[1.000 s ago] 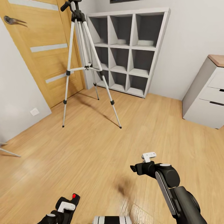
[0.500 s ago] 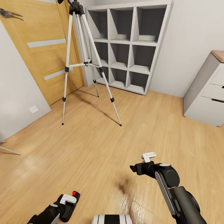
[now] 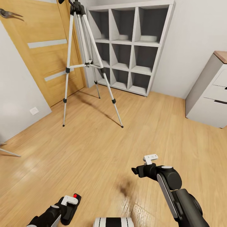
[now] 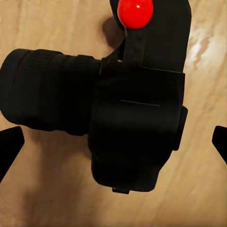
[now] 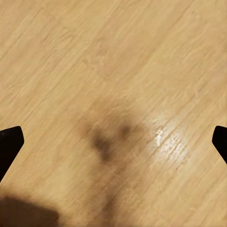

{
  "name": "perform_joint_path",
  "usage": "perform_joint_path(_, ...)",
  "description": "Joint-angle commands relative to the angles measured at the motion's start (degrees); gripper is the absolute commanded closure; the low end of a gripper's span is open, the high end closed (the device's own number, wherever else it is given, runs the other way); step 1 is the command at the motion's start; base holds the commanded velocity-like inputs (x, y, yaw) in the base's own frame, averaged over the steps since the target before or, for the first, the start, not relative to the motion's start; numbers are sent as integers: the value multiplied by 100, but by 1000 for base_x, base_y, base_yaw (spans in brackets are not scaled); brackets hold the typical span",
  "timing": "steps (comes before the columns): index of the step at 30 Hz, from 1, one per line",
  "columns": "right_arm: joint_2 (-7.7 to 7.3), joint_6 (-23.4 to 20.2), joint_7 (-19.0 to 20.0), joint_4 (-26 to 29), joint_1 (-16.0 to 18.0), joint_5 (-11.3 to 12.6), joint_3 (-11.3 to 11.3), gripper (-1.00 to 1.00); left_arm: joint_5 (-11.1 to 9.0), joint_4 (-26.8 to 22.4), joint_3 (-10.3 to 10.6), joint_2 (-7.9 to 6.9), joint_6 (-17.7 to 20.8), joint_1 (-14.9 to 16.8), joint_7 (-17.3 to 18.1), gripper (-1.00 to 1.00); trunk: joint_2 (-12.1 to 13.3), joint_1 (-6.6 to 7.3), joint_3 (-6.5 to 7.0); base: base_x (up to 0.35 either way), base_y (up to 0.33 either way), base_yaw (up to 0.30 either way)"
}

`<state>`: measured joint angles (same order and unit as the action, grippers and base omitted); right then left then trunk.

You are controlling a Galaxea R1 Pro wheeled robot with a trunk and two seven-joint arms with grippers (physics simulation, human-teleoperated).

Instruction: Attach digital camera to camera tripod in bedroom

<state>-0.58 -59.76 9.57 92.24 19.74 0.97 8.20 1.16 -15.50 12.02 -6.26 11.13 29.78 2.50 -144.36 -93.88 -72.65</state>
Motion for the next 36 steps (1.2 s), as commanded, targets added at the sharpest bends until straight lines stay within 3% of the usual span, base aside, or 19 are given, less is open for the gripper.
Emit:
perform_joint_path(1, -4, -24, 1, 5, 3, 7, 6, -100, 21, -16, 11, 0, 41, 1, 14, -100, -2, 1, -4, 0, 0, 0)
perform_joint_path(20, -4, -24, -12, 5, 3, 1, 157, -100, 50, -22, 34, 9, 50, 50, -7, -100, -26, -45, -403, 0, 0, 0)
perform_joint_path(36, -26, -24, -13, 5, -3, 0, 165, -100, 43, -23, 45, 36, 26, 53, -2, -100, -27, -48, -425, 0, 0, 0)
